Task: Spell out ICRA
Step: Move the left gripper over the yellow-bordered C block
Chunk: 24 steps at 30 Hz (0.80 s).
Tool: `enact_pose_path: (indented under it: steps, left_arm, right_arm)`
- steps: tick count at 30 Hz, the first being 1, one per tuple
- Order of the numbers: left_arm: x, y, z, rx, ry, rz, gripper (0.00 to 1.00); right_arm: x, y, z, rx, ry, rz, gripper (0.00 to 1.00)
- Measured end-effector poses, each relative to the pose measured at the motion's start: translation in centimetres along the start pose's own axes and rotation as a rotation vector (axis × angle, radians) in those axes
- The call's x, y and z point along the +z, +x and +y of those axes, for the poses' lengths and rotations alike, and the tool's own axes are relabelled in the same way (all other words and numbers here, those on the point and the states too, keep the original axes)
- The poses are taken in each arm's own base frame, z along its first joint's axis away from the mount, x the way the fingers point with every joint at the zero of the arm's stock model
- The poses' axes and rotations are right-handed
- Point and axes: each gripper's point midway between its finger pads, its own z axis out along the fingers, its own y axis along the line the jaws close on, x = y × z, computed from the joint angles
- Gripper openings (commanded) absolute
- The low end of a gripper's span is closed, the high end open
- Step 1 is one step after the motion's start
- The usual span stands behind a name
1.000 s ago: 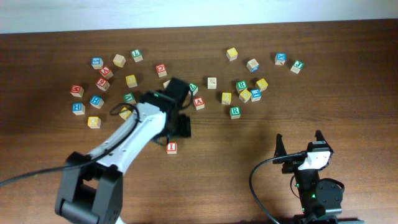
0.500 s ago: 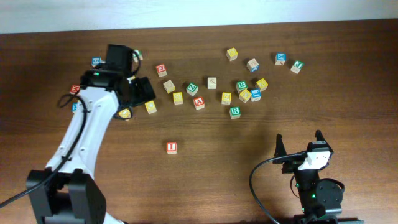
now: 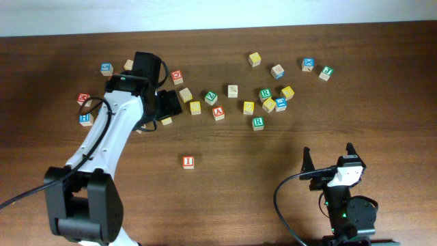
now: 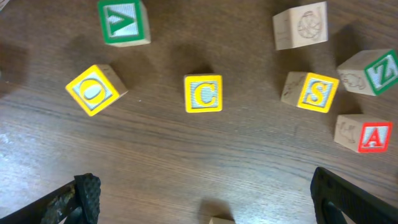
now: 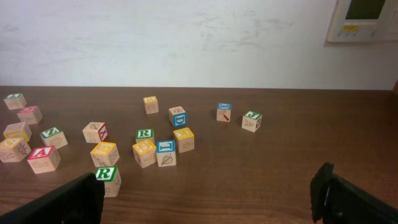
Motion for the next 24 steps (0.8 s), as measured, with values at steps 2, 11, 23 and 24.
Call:
enact_pose_path:
  steps: [2, 11, 23, 24]
  left_arm:
    - [0.0, 0.2, -0.7, 0.016, 0.008, -0.005, 0.99]
    - [0.0, 0.4, -1.8, 0.042, 0.021, -0.015, 0.97]
    - [6.5, 0.7, -0.6, 0.053, -0.098, 0.055, 0.79]
    - [7.7, 0.4, -0.6, 0.054, -0.105, 0.045, 0.77]
  right_arm:
    - [0.0, 0.0, 0.0, 0.001, 0.000, 0.000, 0.98]
    - [0.0, 0.0, 0.0, 0.000, 0.000, 0.000, 0.98]
    - [0.0, 0.0, 0.0, 0.000, 0.000, 0.000, 0.98]
    - [0.0, 0.0, 0.0, 0.000, 0.000, 0.000, 0.98]
